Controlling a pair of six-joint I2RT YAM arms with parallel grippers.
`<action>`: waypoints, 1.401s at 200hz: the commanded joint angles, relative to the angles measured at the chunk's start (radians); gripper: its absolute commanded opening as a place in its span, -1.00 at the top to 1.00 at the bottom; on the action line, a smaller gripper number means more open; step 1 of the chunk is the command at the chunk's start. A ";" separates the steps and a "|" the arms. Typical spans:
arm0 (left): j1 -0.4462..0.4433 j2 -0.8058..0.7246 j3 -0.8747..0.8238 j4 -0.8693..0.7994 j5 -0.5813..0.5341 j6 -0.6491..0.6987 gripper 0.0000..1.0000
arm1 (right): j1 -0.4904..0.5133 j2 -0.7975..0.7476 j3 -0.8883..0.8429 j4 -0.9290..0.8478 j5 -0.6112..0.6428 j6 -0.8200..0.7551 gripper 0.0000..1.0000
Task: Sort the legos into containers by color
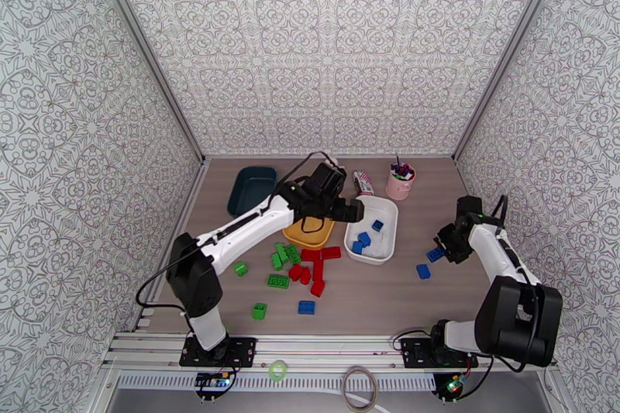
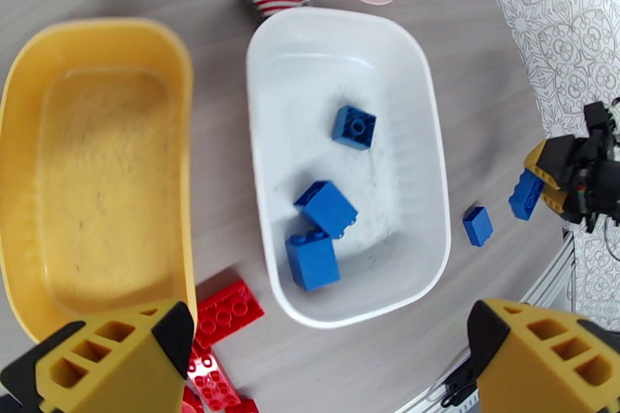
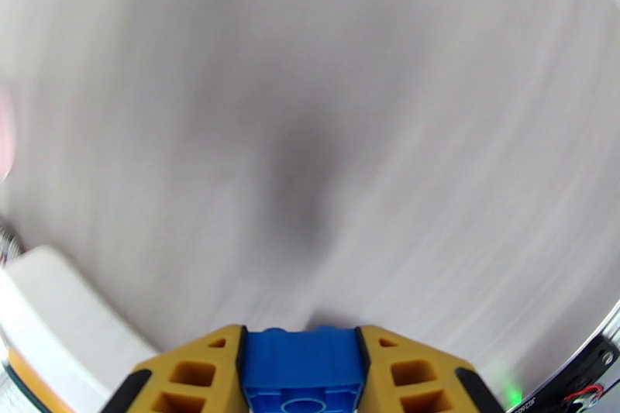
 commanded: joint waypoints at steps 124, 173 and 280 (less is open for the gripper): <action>0.100 -0.216 -0.223 -0.061 0.065 -0.063 -0.99 | 0.548 0.224 0.443 -0.145 0.050 0.053 0.43; 0.101 -0.248 -0.264 -0.049 0.098 -0.049 -0.99 | 0.579 0.324 0.553 -0.242 0.098 0.014 0.06; -0.014 -0.275 -0.240 -0.097 -0.002 -0.111 -0.99 | 0.579 0.067 0.459 -0.497 0.288 0.146 -0.38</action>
